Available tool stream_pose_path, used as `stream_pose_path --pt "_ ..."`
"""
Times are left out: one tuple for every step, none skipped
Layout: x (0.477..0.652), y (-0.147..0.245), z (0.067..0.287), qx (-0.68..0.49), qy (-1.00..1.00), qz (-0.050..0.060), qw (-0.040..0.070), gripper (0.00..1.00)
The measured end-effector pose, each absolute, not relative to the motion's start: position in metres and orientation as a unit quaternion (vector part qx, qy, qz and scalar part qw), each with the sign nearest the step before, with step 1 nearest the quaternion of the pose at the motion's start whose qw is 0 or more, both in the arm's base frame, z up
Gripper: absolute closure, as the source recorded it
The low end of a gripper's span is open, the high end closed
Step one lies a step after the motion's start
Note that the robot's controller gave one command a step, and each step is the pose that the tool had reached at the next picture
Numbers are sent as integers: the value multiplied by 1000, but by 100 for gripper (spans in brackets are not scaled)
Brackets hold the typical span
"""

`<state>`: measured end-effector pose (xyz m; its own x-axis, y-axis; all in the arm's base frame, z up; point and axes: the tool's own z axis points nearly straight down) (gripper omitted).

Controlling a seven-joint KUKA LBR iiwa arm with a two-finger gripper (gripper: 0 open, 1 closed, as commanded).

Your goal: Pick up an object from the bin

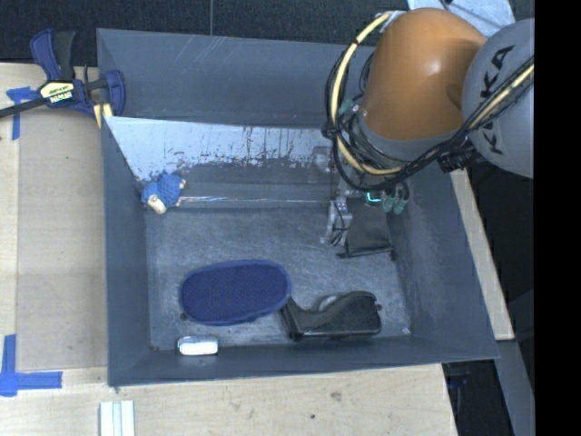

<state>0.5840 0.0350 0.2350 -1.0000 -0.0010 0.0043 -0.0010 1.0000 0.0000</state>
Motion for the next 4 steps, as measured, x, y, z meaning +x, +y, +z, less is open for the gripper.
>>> stream_pose_path --pt "572 -30 114 101 -995 1 2 0" --pt "564 -95 69 205 -979 1 1 0" --pt "617 -119 71 191 -982 2 -4 0" --pt "628 -156 78 171 -985 0 -3 0"
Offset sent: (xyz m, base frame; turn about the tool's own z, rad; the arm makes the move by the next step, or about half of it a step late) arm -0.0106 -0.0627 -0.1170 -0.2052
